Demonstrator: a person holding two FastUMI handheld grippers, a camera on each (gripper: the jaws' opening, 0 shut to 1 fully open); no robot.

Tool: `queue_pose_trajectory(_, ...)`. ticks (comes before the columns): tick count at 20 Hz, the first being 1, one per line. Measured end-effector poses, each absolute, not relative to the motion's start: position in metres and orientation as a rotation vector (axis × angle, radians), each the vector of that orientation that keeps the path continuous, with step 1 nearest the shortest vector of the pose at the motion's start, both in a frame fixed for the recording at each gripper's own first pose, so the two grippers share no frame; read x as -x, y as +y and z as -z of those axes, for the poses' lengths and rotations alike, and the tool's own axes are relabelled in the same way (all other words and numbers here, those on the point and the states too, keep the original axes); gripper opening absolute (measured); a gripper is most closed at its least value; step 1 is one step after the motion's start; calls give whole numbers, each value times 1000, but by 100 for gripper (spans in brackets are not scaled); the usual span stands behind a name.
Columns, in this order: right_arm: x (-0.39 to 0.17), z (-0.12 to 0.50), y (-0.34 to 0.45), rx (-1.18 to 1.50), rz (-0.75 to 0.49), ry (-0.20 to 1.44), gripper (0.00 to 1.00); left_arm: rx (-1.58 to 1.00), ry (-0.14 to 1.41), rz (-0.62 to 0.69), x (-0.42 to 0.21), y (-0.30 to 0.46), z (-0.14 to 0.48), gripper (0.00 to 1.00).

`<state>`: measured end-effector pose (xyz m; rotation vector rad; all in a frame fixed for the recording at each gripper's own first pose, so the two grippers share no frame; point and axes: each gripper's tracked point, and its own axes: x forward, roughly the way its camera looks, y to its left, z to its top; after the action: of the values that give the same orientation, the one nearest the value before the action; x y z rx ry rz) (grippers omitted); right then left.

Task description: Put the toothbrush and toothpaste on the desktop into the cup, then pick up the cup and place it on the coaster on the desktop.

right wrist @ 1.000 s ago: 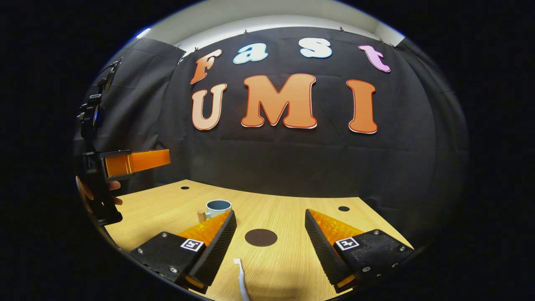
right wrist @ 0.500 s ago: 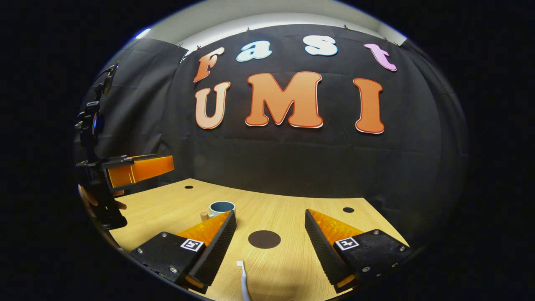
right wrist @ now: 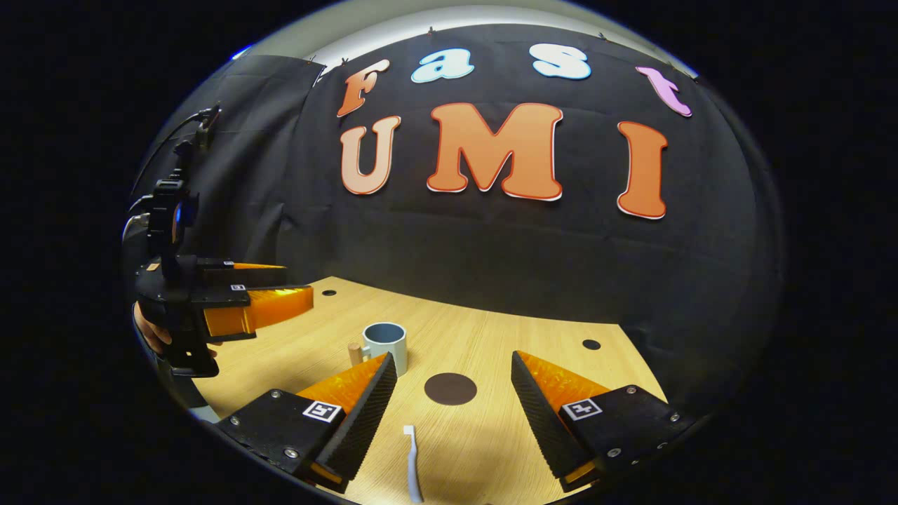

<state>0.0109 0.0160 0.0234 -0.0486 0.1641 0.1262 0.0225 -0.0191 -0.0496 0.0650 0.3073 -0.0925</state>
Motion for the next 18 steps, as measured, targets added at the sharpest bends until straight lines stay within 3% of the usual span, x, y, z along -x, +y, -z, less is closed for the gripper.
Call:
queue_pose_trajectory(7, -12, 11, 34, 37, -229, 406, 92, 26, 681, 162, -24, -36, 117, 98)
queue_pose_trajectory(11, -11, 43, 47, 39, -294, 574, 82, 52, 864, 164, -19, -35, 127, 98)
queue_pose_trajectory(13, -6, 63, 52, 39, -323, 689, 76, 98, 1030, 168, -4, -37, 138, 98)
queue_pose_trajectory(15, -6, 80, 58, 26, -351, 770, 72, 117, 1108, 158, -6, -34, 145, 99)
queue_pose_trajectory(16, -4, 91, 59, 27, -362, 811, 64, 115, 1130, 153, -8, -32, 144, 99)
queue_pose_trajectory(18, -2, 108, 61, 25, -375, 881, 63, 107, 1178, 149, -6, -30, 139, 98)
